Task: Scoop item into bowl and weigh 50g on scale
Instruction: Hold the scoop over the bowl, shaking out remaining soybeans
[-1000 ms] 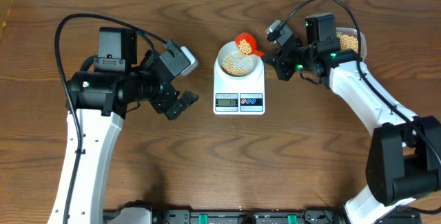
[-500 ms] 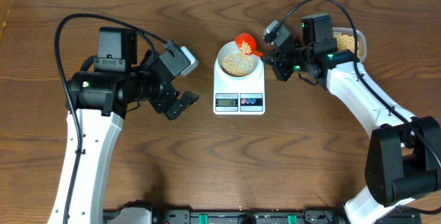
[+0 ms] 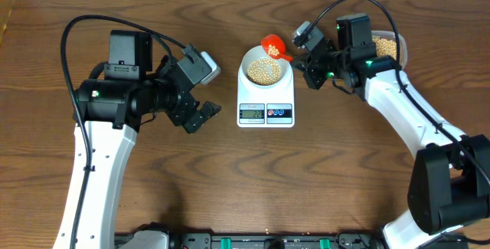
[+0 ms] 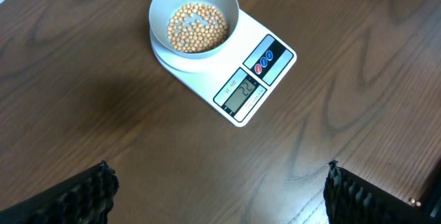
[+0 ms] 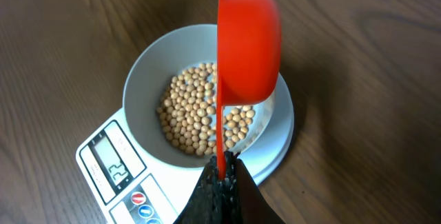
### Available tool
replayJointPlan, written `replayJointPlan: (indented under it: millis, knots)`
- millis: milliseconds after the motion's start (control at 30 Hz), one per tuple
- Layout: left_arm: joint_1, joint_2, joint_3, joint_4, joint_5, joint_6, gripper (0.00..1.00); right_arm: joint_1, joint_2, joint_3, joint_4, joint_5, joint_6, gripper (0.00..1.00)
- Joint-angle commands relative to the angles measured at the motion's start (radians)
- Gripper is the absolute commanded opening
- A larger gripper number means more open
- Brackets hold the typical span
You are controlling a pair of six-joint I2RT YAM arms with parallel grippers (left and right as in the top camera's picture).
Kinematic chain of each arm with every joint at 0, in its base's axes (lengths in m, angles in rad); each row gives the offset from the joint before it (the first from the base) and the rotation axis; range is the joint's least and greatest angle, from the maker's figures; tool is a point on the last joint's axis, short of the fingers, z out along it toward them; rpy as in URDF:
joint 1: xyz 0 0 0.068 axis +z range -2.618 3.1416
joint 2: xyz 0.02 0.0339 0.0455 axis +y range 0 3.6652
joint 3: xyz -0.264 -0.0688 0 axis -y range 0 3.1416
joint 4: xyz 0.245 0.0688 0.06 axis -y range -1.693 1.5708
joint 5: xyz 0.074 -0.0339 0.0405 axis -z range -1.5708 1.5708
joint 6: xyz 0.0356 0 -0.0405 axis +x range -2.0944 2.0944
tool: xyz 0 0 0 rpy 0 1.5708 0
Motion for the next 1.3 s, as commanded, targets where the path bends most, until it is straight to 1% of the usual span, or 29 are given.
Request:
replayJointPlan:
  millis: [0,1267]
  knots:
    - [0.003,-0.001,0.018,-0.003,0.016,0.008,0.98,0.005,-0.028,-0.006,-0.005,-0.003,-0.016,0.01]
    - [0.003,-0.001,0.018,-0.003,0.016,0.008,0.98,0.006,-0.042,-0.006,-0.008,-0.002,-0.017,0.01]
